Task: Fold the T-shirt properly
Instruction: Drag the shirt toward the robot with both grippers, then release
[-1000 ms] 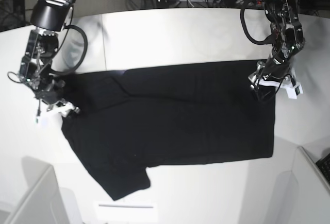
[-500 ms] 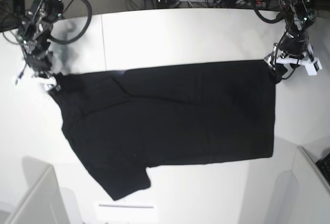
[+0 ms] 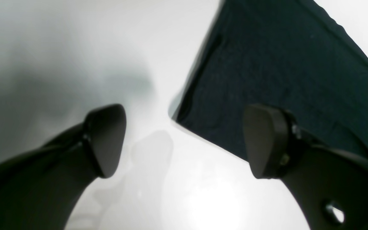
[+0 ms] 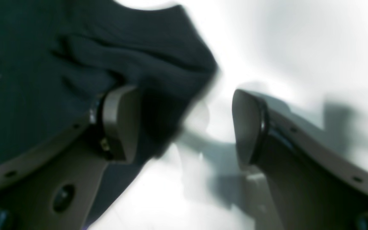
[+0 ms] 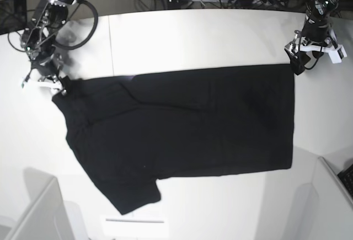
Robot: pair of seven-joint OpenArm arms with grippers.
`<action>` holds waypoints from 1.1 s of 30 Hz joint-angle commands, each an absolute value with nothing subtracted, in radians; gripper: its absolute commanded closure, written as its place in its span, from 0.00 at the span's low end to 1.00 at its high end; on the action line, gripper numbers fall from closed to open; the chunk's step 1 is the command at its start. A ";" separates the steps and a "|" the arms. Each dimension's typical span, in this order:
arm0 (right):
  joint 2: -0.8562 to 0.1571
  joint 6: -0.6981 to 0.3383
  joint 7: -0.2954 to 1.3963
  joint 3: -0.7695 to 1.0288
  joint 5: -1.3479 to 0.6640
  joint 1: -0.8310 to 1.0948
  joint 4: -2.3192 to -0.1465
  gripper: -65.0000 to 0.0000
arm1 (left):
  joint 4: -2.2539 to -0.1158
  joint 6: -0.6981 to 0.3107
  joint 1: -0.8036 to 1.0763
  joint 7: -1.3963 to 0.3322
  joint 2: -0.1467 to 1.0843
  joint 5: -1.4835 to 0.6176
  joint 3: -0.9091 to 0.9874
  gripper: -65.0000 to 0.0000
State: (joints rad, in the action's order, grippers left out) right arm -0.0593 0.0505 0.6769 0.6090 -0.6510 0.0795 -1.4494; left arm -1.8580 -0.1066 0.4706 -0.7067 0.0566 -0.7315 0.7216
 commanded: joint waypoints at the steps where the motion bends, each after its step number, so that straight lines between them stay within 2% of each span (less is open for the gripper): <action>1: -0.074 0.054 0.690 0.611 -0.648 0.065 -1.435 0.35 | -1.860 -0.116 0.470 -0.688 0.065 -0.739 0.727 0.15; 14: -0.076 0.053 0.691 0.610 -0.648 0.056 -1.400 0.36 | -1.707 -0.116 0.392 -0.690 0.065 -0.740 0.723 0.15; 26: -0.076 0.051 0.693 0.610 -0.648 0.062 -1.400 0.36 | -1.586 -0.116 0.294 -0.690 0.068 -0.739 0.644 0.15; 29: -0.076 0.021 0.693 0.610 -0.647 0.062 -1.400 0.36 | -1.583 -0.116 0.280 -0.690 0.068 -0.739 0.642 0.15; 31: -0.076 0.015 0.693 0.610 -0.647 0.062 -1.399 0.36 | -1.583 -0.116 0.275 -0.690 0.068 -0.739 0.642 0.22; 33: -0.076 0.013 0.693 0.610 -0.647 0.062 -1.399 0.36 | -1.583 -0.116 0.263 -0.690 0.068 -0.739 0.642 0.35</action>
